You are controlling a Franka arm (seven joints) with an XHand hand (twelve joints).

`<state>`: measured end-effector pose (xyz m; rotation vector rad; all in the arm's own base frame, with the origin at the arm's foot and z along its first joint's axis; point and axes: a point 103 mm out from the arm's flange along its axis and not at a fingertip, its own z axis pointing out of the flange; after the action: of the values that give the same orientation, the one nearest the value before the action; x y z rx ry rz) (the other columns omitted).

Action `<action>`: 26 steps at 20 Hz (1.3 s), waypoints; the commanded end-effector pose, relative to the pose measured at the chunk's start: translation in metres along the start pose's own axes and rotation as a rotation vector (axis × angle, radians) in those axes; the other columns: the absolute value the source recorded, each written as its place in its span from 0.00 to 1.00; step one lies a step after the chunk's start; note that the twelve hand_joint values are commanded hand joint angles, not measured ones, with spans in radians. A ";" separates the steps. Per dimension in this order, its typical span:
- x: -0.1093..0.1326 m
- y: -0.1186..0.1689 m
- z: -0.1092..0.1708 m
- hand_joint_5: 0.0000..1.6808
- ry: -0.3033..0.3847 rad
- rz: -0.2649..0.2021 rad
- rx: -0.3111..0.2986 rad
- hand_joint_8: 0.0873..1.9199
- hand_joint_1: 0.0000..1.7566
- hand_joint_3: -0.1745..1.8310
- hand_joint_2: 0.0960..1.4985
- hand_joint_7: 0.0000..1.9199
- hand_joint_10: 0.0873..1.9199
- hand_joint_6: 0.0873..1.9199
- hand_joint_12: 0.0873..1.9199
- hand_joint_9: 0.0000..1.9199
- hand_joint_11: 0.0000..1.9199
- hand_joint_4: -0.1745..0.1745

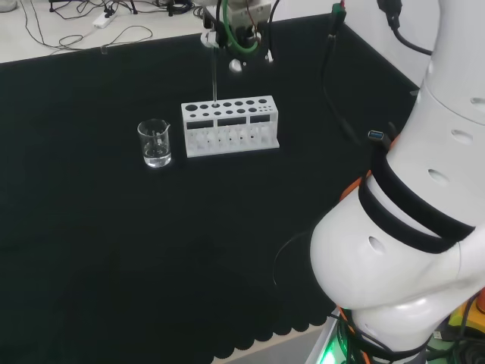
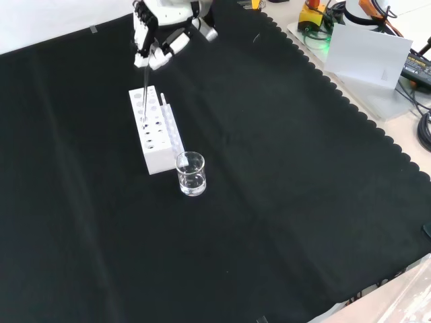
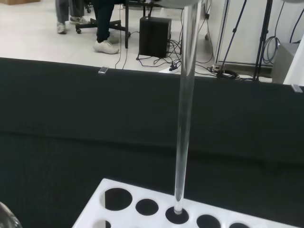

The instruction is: Take the glass rod from the white test tube rack.

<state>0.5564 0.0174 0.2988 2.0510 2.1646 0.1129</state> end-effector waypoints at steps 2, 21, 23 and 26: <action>0.011 -0.009 -0.043 0.85 -0.070 -0.005 0.120 0.30 0.75 0.00 0.68 0.71 0.30 0.00 0.23 0.84 0.83 0.00; 0.022 -0.051 -0.117 0.86 0.026 -0.017 0.082 0.31 0.75 0.00 0.68 0.70 0.29 0.00 0.22 0.85 0.83 0.00; 0.025 -0.055 -0.120 0.86 0.030 -0.028 0.079 0.31 0.75 0.00 0.68 0.70 0.28 0.00 0.22 0.85 0.83 0.00; 0.029 -0.060 -0.123 0.86 0.032 -0.037 0.080 0.32 0.75 0.00 0.68 0.70 0.28 0.00 0.22 0.85 0.83 0.00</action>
<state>0.4842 0.0425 0.4074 2.0773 2.2326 0.0527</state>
